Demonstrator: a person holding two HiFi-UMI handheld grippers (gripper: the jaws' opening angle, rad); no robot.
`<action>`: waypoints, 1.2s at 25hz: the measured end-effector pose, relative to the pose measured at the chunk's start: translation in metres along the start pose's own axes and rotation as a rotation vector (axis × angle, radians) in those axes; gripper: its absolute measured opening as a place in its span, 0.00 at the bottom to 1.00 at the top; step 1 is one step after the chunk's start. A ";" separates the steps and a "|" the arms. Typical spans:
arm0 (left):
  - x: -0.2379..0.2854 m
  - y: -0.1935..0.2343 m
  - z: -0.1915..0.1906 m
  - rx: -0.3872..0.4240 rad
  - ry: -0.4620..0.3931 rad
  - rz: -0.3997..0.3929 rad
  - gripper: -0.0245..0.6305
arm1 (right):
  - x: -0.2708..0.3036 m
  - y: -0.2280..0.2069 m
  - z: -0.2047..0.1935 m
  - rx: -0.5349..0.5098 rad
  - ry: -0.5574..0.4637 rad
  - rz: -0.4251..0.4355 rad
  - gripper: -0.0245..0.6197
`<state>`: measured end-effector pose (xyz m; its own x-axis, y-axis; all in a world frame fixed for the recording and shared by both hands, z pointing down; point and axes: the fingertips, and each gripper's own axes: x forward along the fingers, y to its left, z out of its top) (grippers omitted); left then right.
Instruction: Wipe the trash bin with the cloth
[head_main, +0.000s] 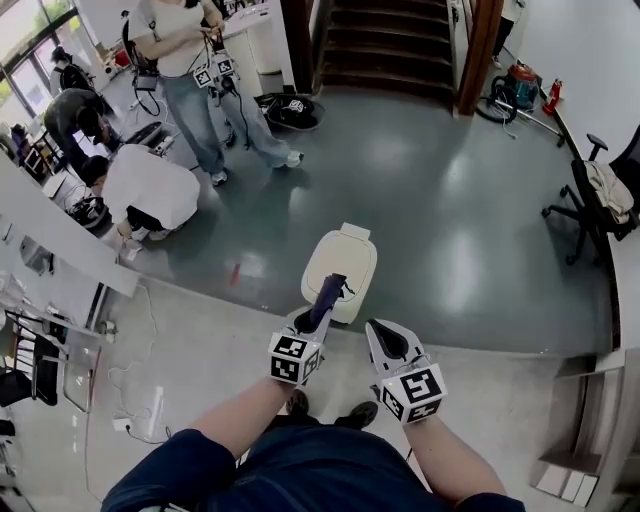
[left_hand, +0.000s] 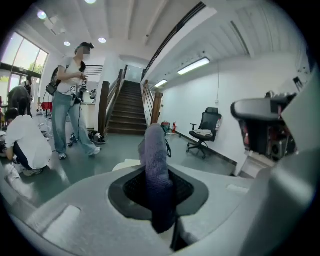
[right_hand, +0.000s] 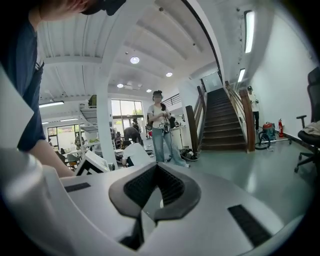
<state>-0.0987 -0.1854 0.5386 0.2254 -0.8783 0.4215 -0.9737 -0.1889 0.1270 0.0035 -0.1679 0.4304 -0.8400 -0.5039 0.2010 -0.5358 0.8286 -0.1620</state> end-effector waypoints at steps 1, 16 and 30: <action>-0.013 0.001 0.010 -0.010 -0.026 -0.012 0.12 | 0.002 0.006 0.003 -0.004 -0.002 0.000 0.05; -0.168 -0.002 0.133 -0.020 -0.337 -0.268 0.12 | 0.021 0.105 0.052 -0.035 -0.056 -0.049 0.05; -0.189 -0.026 0.125 -0.031 -0.343 -0.340 0.12 | 0.015 0.119 0.054 -0.014 -0.074 -0.052 0.05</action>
<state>-0.1203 -0.0697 0.3432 0.5025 -0.8640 0.0313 -0.8439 -0.4822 0.2352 -0.0772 -0.0904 0.3621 -0.8156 -0.5623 0.1367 -0.5778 0.8041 -0.1398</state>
